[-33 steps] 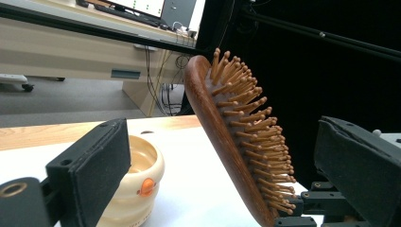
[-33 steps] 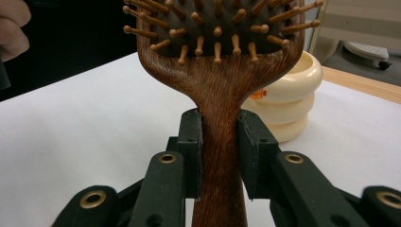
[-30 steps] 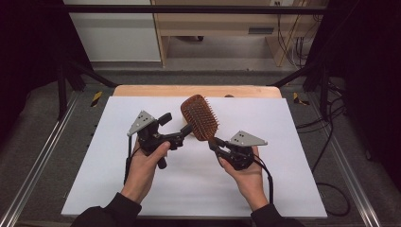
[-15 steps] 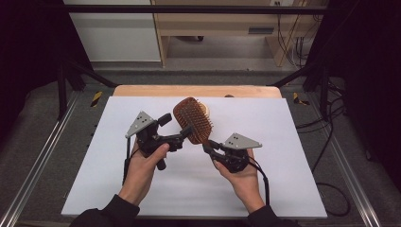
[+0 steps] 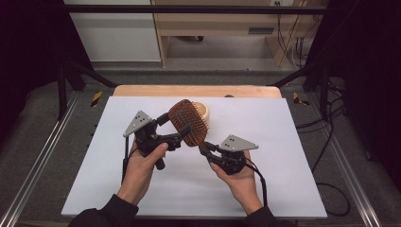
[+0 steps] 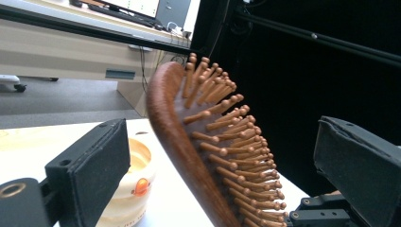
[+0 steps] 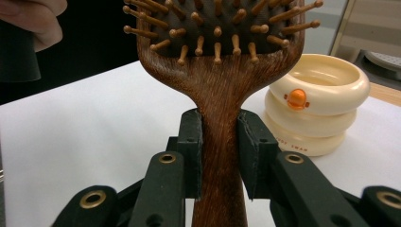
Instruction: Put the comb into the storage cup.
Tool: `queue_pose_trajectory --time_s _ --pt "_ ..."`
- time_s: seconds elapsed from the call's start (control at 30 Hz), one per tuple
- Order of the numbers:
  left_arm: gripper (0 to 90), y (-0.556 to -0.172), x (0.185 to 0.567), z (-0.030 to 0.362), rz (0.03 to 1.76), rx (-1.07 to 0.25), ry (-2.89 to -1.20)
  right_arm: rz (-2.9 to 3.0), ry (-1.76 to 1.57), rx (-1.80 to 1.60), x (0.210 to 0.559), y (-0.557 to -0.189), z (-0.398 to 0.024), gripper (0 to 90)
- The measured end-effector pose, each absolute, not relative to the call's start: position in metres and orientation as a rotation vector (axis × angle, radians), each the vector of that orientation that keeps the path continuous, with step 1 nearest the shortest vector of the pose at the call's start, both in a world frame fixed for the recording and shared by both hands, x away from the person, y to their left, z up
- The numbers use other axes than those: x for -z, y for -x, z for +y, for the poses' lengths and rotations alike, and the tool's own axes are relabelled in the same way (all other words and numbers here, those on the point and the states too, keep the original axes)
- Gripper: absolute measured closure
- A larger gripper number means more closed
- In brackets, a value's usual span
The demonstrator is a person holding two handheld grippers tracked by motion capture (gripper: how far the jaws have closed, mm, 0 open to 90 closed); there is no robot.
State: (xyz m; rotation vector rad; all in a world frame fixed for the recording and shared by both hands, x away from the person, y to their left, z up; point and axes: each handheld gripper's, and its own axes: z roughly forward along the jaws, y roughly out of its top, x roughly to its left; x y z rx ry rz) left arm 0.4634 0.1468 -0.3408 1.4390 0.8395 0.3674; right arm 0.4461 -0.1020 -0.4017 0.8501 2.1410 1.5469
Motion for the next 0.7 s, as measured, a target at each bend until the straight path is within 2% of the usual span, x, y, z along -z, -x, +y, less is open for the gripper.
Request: queue_pose_trajectory --time_s 0.3,0.7 --pt "5.5 -0.468 0.340 0.147 0.867 -0.349 -1.428 2.147 -0.838 -1.550 0.402 -0.445 -0.100 72.9" --pt "17.5 -0.474 0.339 0.144 0.913 -0.312 -1.380 2.151 -0.806 -1.548 0.402 -0.442 -0.095 72.9"
